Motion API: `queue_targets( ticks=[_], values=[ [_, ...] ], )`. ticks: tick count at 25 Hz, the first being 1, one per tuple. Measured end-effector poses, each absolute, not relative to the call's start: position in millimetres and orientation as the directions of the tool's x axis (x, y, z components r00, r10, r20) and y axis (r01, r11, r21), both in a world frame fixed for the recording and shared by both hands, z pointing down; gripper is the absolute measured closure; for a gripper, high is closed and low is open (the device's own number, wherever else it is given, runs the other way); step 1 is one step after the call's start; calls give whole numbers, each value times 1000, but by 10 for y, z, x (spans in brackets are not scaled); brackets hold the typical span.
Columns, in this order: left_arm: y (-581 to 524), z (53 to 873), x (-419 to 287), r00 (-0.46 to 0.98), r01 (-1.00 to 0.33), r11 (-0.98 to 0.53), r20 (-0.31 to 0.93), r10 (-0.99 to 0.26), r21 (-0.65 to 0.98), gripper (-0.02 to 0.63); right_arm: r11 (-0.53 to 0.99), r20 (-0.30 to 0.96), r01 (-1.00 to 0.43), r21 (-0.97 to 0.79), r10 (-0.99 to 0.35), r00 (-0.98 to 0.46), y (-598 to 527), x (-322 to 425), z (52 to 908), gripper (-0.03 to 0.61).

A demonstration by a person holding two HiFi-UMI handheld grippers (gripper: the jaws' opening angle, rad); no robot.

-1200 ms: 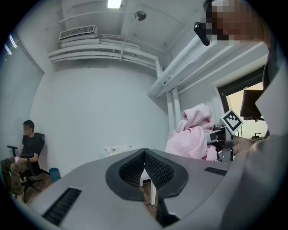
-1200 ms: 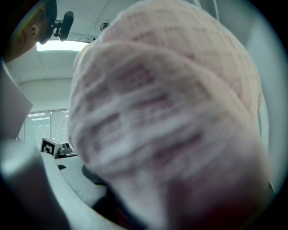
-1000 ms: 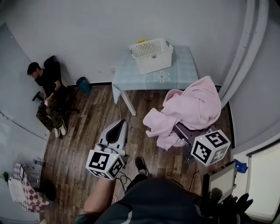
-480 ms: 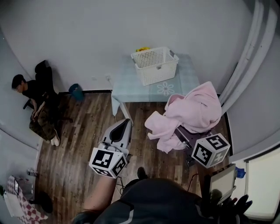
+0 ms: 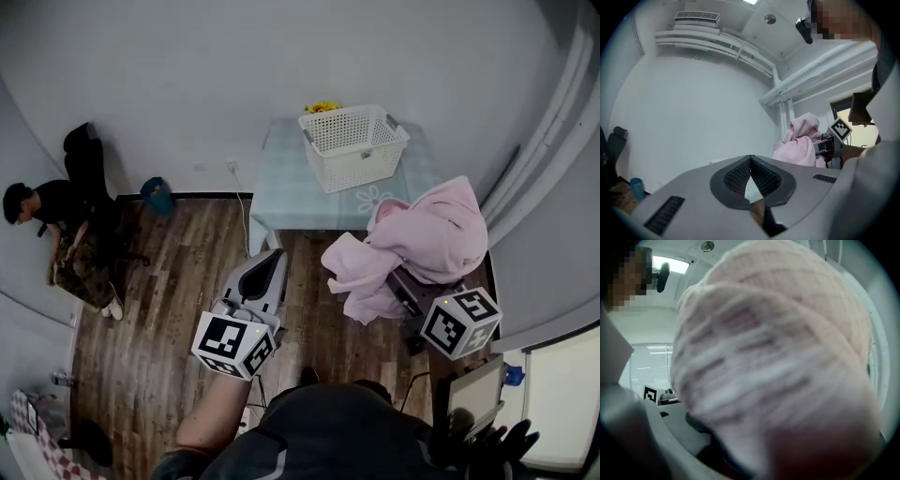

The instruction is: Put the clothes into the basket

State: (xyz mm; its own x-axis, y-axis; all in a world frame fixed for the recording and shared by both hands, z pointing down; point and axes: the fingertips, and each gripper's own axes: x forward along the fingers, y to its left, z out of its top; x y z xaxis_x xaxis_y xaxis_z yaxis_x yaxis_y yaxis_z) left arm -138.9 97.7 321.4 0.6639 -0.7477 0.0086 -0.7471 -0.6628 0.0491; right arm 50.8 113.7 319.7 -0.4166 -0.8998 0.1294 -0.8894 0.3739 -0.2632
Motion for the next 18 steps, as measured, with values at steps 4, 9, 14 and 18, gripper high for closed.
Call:
queue_targets(
  ticks=[4, 9, 14, 18],
  values=[
    [941, 3285, -1374, 676, -736, -675, 5, -737, 60, 606, 359, 129, -898, -256, -908, -400, 1160, 520, 3209, 215],
    [287, 3404, -1259, 695, -717, -689, 23, -719, 104, 606, 352, 176, -905, -240, -901, -397, 531, 575, 3274, 215],
    [123, 3446, -1237, 703, -709, -696, 32, -711, 118, 606, 358, 179, -904, -235, -898, -402, 392, 565, 3286, 215],
    [92, 3351, -1169, 710, -702, -706, 23, -704, 97, 606, 363, 157, -901, -238, -901, -404, 352, 600, 3237, 215]
  ],
)
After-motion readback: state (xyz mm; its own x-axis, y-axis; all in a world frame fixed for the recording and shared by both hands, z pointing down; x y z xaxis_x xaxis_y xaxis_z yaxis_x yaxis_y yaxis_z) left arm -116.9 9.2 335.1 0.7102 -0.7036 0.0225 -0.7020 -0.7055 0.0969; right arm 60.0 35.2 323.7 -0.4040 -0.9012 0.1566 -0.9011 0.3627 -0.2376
